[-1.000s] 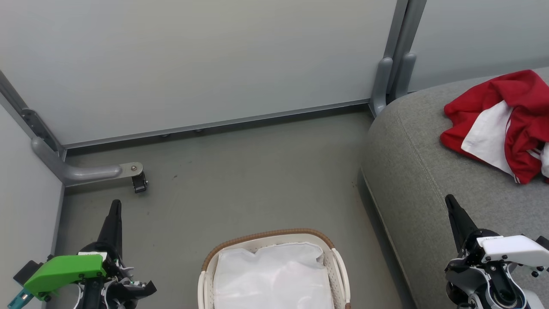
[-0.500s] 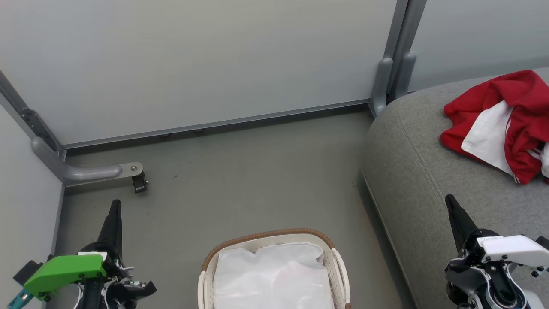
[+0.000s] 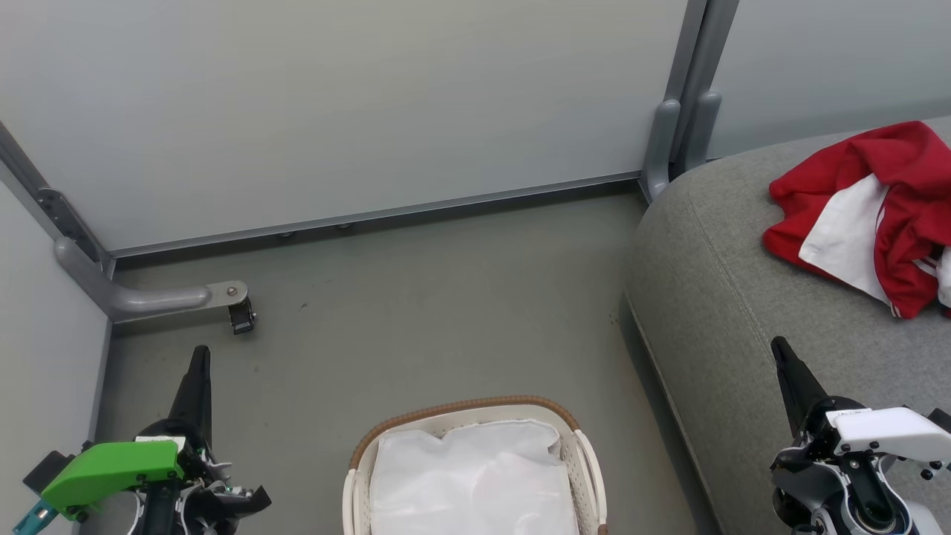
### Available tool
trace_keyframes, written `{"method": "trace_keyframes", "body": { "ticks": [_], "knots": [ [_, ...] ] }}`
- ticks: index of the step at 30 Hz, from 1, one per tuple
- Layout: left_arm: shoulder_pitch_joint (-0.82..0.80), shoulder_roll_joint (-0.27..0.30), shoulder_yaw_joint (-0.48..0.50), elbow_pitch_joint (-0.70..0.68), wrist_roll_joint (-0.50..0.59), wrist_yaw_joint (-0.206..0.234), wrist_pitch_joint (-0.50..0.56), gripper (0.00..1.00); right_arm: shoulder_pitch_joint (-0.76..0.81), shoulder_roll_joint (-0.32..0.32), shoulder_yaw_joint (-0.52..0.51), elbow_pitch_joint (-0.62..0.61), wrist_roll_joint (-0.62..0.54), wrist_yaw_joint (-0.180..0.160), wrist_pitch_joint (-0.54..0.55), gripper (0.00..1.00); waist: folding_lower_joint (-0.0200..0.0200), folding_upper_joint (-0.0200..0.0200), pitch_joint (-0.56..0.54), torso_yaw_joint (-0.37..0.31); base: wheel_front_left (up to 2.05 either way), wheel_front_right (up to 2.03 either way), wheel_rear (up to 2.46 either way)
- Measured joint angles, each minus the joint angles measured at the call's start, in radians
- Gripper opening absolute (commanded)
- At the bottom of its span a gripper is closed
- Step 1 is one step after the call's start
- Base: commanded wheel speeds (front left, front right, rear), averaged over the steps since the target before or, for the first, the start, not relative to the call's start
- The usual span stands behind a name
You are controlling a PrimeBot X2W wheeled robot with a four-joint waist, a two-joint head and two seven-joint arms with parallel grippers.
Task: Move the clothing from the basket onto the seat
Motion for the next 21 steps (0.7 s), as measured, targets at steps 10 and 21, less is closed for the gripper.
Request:
{"method": "trace_keyframes", "body": {
  "ticks": [10, 21],
  "knots": [
    [0.000, 0.000, 0.000, 0.000, 0.000, 0.000, 0.000, 0.00, 0.000, 0.000, 0.000, 0.000, 0.000, 0.000, 0.000, 0.00, 0.0000, 0.0000, 0.000, 0.000, 0.00, 0.00, 0.00],
    [0.000, 0.000, 0.000, 0.000, 0.000, 0.000, 0.000, 0.00, 0.000, 0.000, 0.000, 0.000, 0.000, 0.000, 0.000, 0.00, 0.0000, 0.0000, 0.000, 0.000, 0.00, 0.00, 0.00]
  ]
}}
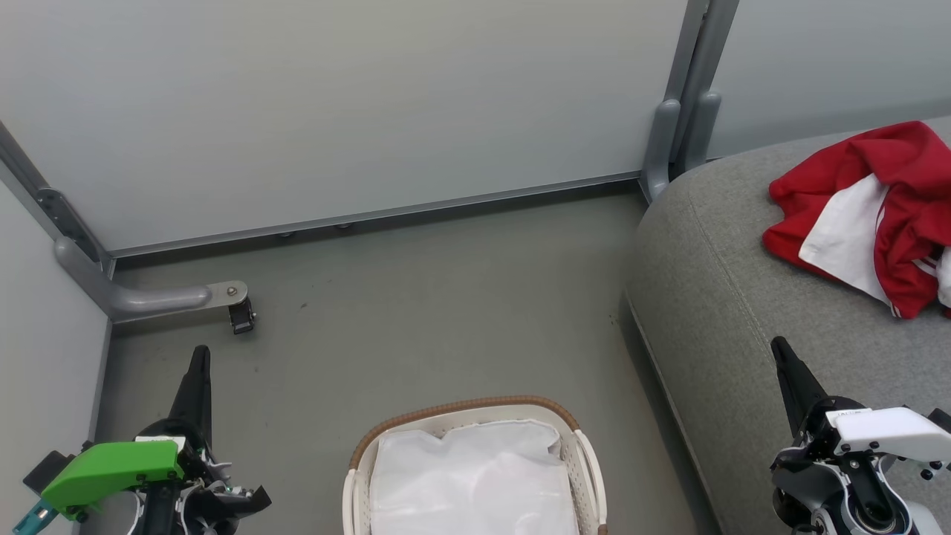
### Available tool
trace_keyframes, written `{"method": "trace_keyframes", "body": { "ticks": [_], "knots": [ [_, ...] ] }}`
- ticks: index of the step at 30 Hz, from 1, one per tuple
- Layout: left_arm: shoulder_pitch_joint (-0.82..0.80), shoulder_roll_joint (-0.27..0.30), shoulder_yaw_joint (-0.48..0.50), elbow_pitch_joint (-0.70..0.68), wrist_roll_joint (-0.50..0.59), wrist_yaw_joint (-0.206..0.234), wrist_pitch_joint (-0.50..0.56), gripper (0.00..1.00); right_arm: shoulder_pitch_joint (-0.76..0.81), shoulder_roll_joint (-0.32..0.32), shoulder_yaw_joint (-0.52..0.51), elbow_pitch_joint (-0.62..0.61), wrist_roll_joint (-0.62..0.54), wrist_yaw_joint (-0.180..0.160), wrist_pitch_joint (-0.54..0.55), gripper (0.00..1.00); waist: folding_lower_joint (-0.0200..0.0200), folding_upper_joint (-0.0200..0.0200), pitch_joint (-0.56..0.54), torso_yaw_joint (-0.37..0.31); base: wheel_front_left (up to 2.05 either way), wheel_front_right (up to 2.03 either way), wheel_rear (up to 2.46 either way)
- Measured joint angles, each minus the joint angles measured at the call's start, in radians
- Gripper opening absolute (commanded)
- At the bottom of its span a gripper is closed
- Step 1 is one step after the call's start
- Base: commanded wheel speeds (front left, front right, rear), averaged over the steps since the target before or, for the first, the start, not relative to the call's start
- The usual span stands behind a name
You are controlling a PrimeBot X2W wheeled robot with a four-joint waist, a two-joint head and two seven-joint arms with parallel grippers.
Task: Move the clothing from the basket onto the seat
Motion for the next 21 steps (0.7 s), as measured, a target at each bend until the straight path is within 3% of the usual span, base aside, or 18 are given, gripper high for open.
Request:
{"method": "trace_keyframes", "body": {
  "ticks": [21],
  "knots": [
    [0.000, 0.000, 0.000, 0.000, 0.000, 0.000, 0.000, 0.00, 0.000, 0.000, 0.000, 0.000, 0.000, 0.000, 0.000, 0.00, 0.0000, 0.0000, 0.000, 0.000, 0.00, 0.00, 0.00]
  ]
}}
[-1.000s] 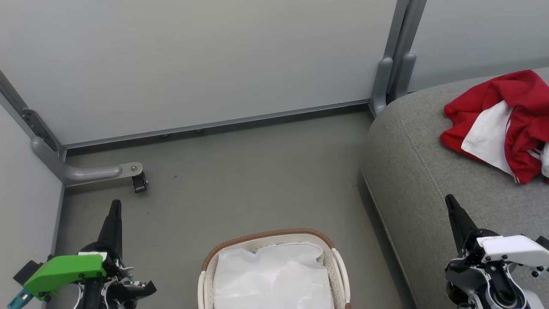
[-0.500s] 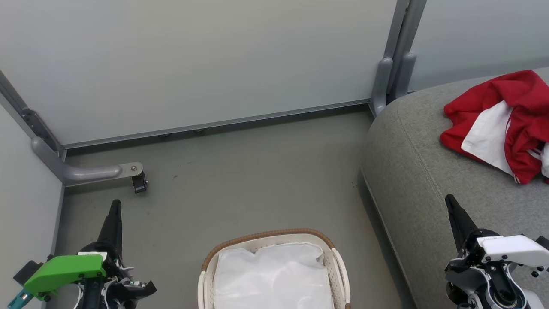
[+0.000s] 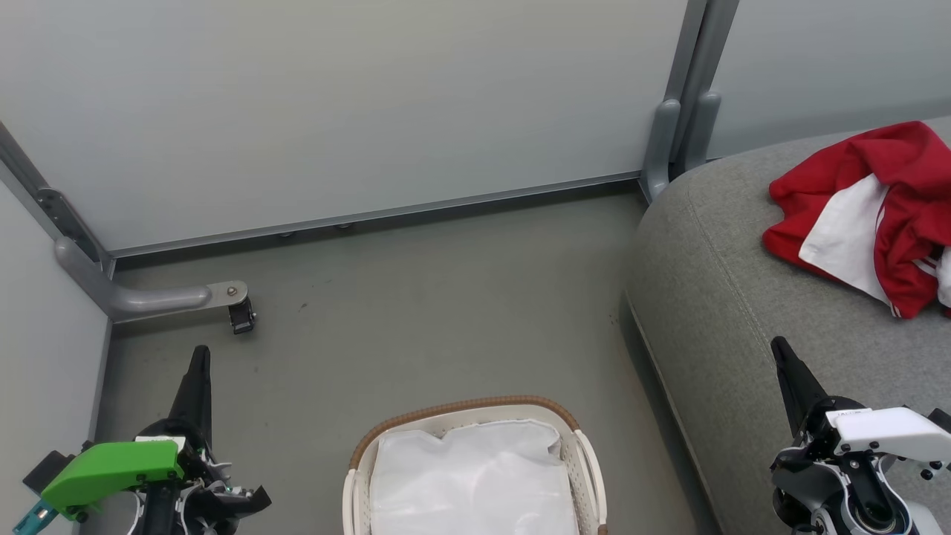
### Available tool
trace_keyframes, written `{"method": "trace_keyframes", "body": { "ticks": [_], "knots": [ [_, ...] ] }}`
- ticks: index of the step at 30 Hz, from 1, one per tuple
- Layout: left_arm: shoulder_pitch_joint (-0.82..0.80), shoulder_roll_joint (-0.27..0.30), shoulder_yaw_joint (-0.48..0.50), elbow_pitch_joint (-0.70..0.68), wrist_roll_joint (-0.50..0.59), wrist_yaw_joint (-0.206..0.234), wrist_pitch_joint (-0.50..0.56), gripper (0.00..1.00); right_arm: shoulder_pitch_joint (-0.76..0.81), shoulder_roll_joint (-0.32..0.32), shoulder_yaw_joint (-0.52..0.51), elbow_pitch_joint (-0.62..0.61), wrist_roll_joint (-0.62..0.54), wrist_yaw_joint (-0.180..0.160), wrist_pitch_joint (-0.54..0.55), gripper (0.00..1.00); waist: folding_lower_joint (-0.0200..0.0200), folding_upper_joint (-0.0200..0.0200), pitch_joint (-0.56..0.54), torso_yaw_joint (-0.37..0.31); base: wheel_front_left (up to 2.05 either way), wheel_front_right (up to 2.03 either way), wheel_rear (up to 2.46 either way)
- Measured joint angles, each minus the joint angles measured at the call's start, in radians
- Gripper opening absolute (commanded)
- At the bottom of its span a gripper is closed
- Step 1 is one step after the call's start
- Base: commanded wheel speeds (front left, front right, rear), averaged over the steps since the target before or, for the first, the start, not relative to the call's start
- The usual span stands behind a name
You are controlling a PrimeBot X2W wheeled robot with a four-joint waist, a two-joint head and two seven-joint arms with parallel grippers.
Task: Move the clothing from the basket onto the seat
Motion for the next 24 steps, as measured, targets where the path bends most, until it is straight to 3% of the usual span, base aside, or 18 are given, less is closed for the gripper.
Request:
{"method": "trace_keyframes", "body": {
  "ticks": [24],
  "knots": [
    [0.000, 0.000, 0.000, 0.000, 0.000, 0.000, 0.000, 0.00, 0.000, 0.000, 0.000, 0.000, 0.000, 0.000, 0.000, 0.00, 0.0000, 0.0000, 0.000, 0.000, 0.00, 0.00, 0.00]
  ]
}}
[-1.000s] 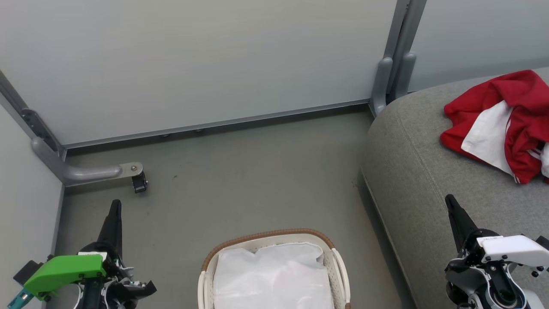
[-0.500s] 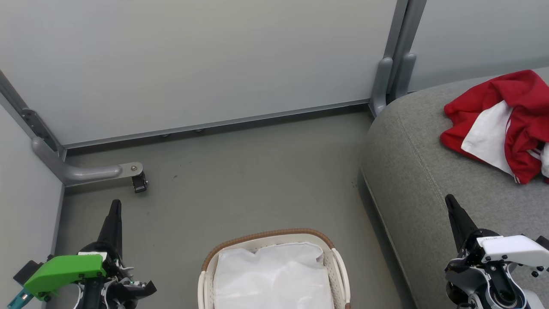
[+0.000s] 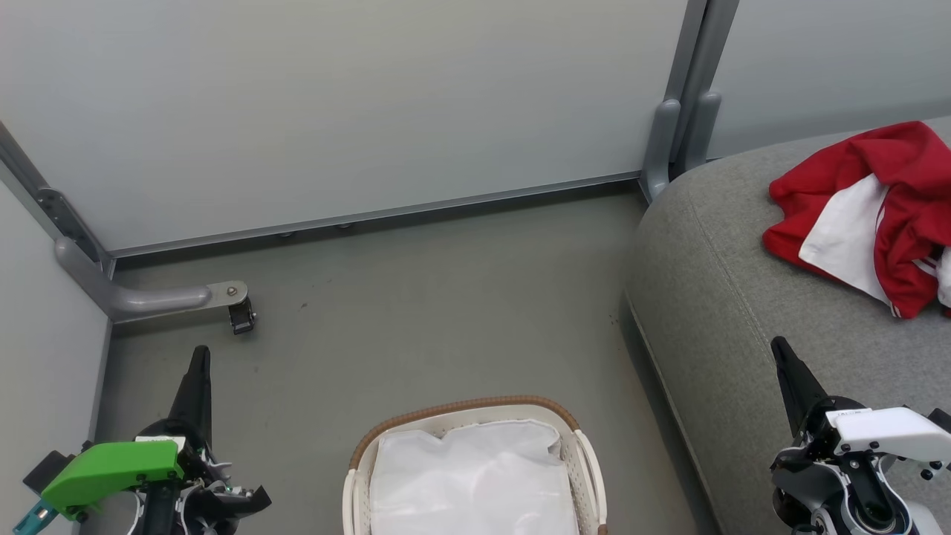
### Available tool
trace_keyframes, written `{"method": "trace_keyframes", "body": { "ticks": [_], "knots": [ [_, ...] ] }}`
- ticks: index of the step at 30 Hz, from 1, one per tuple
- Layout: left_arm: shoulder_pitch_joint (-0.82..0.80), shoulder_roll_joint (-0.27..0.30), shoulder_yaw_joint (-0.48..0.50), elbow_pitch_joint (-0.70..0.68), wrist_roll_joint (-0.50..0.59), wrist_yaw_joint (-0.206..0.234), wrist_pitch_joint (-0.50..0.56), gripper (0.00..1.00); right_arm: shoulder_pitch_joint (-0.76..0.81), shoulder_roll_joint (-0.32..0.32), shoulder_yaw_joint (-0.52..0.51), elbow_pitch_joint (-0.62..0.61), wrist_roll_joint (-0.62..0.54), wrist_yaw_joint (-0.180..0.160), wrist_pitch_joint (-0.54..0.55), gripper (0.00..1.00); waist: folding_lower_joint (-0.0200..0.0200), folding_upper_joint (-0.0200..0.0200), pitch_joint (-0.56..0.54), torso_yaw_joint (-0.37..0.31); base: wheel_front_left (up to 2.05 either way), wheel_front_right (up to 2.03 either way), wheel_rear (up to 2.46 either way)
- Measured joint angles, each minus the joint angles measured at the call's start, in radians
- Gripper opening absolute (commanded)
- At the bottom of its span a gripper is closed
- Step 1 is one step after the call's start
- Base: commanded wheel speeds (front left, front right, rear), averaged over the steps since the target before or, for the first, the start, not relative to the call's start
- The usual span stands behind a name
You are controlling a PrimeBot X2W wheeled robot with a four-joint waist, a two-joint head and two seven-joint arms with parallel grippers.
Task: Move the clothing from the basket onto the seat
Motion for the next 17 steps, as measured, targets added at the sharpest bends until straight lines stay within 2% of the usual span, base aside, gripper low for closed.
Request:
{"method": "trace_keyframes", "body": {
  "ticks": [17],
  "knots": [
    [0.000, 0.000, 0.000, 0.000, 0.000, 0.000, 0.000, 0.00, 0.000, 0.000, 0.000, 0.000, 0.000, 0.000, 0.000, 0.00, 0.0000, 0.0000, 0.000, 0.000, 0.00, 0.00, 0.00]
  ]
}}
